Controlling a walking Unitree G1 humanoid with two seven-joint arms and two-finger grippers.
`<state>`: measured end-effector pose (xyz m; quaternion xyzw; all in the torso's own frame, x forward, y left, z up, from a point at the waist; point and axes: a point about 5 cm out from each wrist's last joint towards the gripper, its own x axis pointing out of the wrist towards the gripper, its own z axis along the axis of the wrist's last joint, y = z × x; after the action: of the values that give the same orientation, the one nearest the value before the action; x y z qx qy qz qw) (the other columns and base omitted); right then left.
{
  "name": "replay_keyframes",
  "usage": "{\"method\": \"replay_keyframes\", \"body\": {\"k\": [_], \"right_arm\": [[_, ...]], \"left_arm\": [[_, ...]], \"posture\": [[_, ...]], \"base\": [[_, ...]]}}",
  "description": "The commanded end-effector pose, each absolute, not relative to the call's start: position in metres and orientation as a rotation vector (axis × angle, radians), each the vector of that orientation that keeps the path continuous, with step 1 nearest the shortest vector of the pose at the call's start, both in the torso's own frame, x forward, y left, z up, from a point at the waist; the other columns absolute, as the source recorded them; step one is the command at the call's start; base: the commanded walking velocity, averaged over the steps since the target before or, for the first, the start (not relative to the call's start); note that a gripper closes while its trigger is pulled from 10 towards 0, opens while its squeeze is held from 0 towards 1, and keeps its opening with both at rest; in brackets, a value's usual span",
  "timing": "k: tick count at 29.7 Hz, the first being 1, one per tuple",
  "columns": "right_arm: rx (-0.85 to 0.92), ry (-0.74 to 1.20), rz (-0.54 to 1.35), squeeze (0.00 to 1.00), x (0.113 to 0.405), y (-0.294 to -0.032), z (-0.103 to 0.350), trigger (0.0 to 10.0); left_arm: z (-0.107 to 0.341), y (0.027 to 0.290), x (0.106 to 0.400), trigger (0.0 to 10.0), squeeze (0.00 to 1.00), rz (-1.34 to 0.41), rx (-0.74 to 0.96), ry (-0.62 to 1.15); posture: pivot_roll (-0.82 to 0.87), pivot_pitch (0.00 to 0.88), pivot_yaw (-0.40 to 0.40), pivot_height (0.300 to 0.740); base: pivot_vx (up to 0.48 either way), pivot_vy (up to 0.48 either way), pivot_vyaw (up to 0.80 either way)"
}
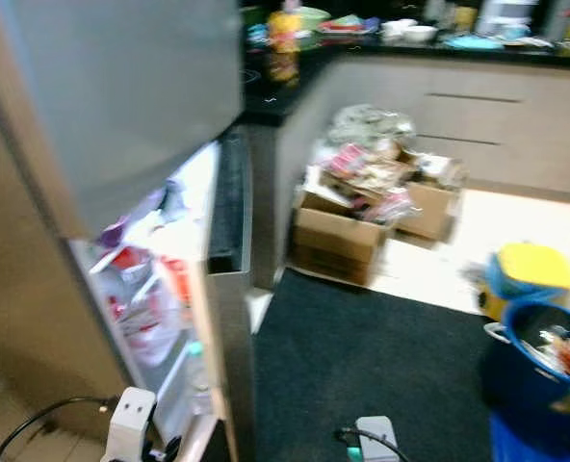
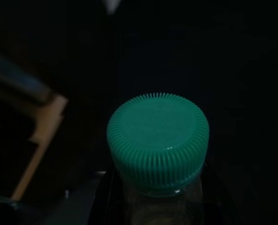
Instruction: Restocking fridge
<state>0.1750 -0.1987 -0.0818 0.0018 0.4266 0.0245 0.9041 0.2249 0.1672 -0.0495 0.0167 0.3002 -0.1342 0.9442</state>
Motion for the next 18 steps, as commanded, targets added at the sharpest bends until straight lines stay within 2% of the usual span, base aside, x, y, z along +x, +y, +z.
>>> {"method": "replay_keyframes", "body": {"k": [1,7,16,18], "right_arm": [[0.015,0.871,0.048,0.00,0.176,-0.197,-0.081,10.0],[0.026,0.874,0.043,0.00,0.175,-0.199,-0.081,10.0],[0.018,0.874,0.080,0.00,0.176,-0.198,-0.081,10.0],[0.018,0.875,0.088,0.00,0.176,-0.197,-0.081,10.0]], "left_arm": [[-0.054,0.167,0.219,10.0,0.00,-0.277,0.039,0.631],[-0.051,0.168,0.222,10.0,0.00,-0.248,0.041,0.609],[-0.053,0.182,0.215,10.0,0.00,-0.175,0.058,0.600],[-0.053,0.190,0.214,10.0,0.00,-0.114,0.088,0.604]], "posture": [[-0.06,0.021,0.001,0.734],[-0.06,0.020,-0.001,0.734],[-0.06,0.022,-0.009,0.734],[-0.05,0.021,-0.011,0.734]], "base": [[0.000,0.000,-0.79],[0.000,0.000,-0.69],[0.000,0.000,0.00],[0.000,0.000,0.00]]}}
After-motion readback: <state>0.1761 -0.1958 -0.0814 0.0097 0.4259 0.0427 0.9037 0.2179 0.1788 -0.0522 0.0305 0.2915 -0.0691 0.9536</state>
